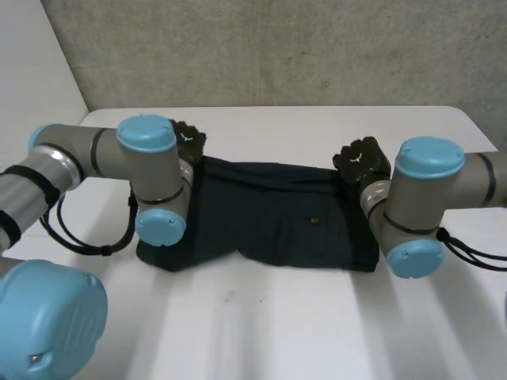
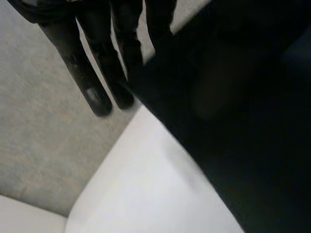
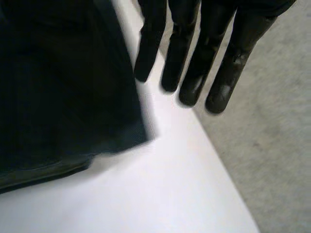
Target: Fold the shorts.
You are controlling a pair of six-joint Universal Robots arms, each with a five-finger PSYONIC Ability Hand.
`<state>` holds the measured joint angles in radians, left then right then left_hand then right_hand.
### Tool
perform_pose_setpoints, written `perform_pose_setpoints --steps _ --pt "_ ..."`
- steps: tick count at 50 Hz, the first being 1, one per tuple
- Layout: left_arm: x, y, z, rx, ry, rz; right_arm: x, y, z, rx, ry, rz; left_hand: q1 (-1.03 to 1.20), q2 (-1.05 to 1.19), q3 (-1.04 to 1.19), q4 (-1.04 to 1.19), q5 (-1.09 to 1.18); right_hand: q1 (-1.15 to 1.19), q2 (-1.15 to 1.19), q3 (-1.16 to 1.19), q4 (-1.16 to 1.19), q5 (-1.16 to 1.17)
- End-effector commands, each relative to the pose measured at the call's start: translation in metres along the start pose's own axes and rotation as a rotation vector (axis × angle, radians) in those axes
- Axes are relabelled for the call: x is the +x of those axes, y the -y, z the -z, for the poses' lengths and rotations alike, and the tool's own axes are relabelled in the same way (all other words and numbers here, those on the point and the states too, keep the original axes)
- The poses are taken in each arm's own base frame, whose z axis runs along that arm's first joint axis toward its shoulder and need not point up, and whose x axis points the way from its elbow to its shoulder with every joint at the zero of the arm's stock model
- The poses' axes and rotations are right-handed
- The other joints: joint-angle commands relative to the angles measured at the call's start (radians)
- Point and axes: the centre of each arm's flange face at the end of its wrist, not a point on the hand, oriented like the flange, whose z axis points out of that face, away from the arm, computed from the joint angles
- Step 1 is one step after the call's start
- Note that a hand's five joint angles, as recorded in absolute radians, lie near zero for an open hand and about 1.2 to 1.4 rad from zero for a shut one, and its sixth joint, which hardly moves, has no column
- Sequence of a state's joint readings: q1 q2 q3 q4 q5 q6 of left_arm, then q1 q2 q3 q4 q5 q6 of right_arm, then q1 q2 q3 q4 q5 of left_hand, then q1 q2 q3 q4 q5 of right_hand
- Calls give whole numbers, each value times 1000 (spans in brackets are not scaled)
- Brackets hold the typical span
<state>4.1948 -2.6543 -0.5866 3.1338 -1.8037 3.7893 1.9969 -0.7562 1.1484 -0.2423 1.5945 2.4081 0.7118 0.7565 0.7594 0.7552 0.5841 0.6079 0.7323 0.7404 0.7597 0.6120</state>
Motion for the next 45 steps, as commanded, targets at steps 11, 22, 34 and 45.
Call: perform_pose_setpoints --steps 11,22,34,45 --pt "-3 19 58 29 -89 25 47 41 84 8 -2 -408 -537 -582 -585 -581 -584 -433 -558 -566 -585 -612" --pt "-25 3 130 -82 -162 206 24 -10 128 -204 208 -621 -537 -582 -585 -581 -584 -124 -248 -256 -276 -302" --pt "-18 -18 160 -148 -239 360 0 -47 103 -210 188 -621 -537 -582 -585 -581 -584 193 68 60 41 14" --pt "-21 -21 160 -147 -222 365 16 -61 96 -230 133 -635 -537 -582 -585 -581 -584 788 664 656 637 610"
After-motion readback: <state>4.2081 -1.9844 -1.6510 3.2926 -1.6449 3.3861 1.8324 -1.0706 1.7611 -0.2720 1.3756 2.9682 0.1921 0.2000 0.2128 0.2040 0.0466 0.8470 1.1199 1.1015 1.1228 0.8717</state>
